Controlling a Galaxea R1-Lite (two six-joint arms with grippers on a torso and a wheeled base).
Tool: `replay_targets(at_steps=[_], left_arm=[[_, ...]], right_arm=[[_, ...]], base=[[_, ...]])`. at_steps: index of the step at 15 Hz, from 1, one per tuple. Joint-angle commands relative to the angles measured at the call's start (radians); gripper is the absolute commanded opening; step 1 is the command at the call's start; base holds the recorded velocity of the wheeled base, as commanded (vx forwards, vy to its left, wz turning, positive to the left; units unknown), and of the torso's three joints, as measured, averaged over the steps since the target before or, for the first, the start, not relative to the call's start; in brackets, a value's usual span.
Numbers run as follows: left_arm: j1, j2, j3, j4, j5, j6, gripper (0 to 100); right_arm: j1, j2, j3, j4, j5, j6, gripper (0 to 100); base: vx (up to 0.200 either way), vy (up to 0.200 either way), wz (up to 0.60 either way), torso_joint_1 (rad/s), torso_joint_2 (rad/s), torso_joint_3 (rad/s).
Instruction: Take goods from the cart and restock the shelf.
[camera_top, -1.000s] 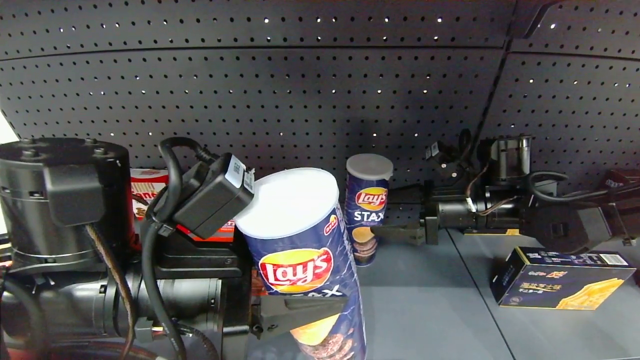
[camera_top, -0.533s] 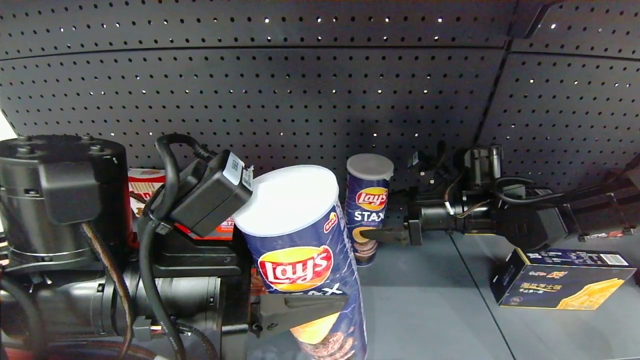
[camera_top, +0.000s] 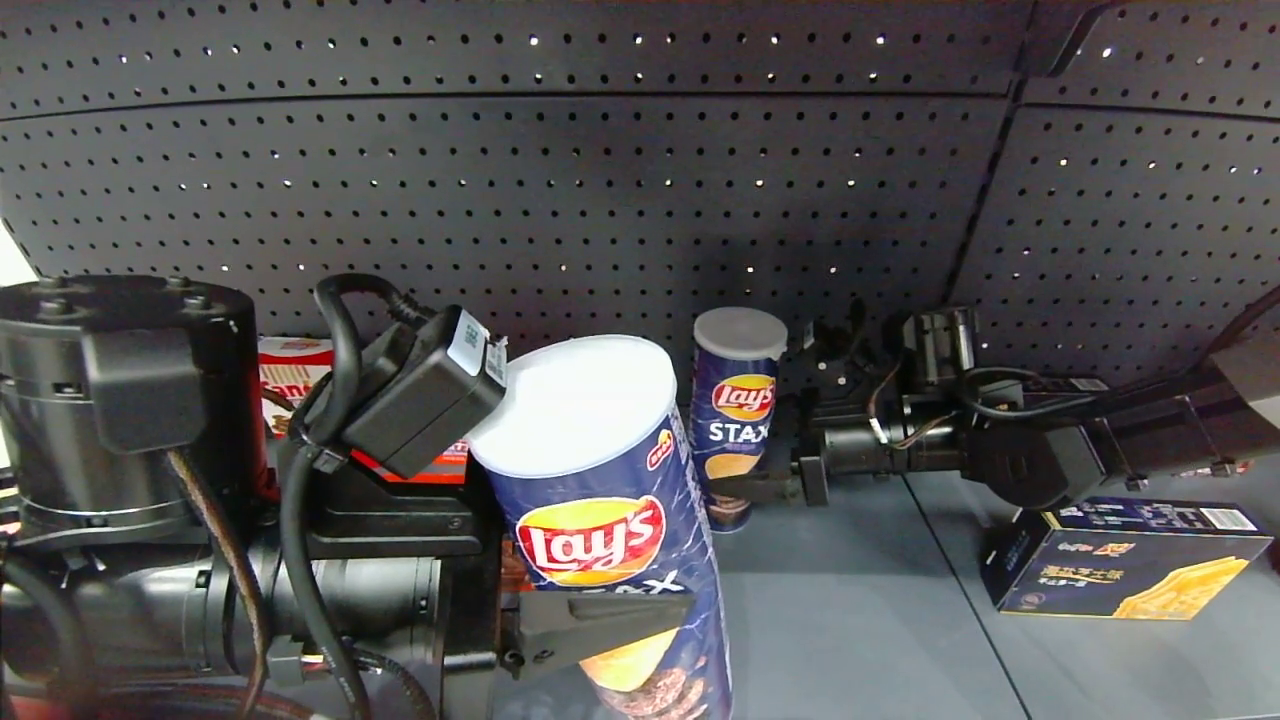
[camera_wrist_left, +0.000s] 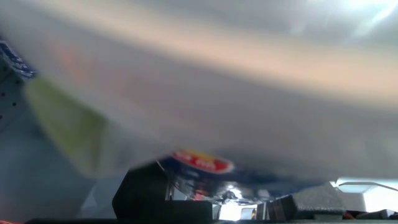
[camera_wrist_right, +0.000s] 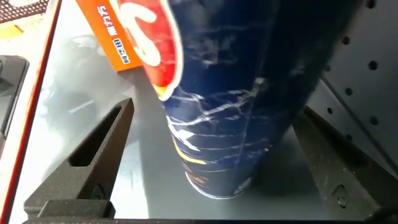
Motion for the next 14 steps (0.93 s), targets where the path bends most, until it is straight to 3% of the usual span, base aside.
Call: replay_targets(at_steps=[1,6,7,14], left_arm=[[0.0,-0.001,0.003,-0.001,0.0,0.001,0],[0.0,-0.001,0.001,-0.001,0.0,-0.001,0],[0.0,-0.001,0.003,-0.001,0.0,-0.001,0],[0.0,-0.001,0.011,-0.001,0.0,-0.001,0]], right_arm=[[0.005,-0.003,-0.001,0.006,-0.002,0.0,100],[0.008,0.014,-0.024,0.014,0.0,-0.002,100],[0.008,0.016,-0.027,0.014,0.0,0.0,0],[0.011,-0.014,-0.013,0.016,-0.002,0.0,0]], base=[[0.0,0.0,0.0,0.0,0.0,0.0],[0.0,0.0,0.0,0.0,0.0,0.0],[0.0,0.0,0.0,0.0,0.0,0.0],[0.0,0.0,0.0,0.0,0.0,0.0]])
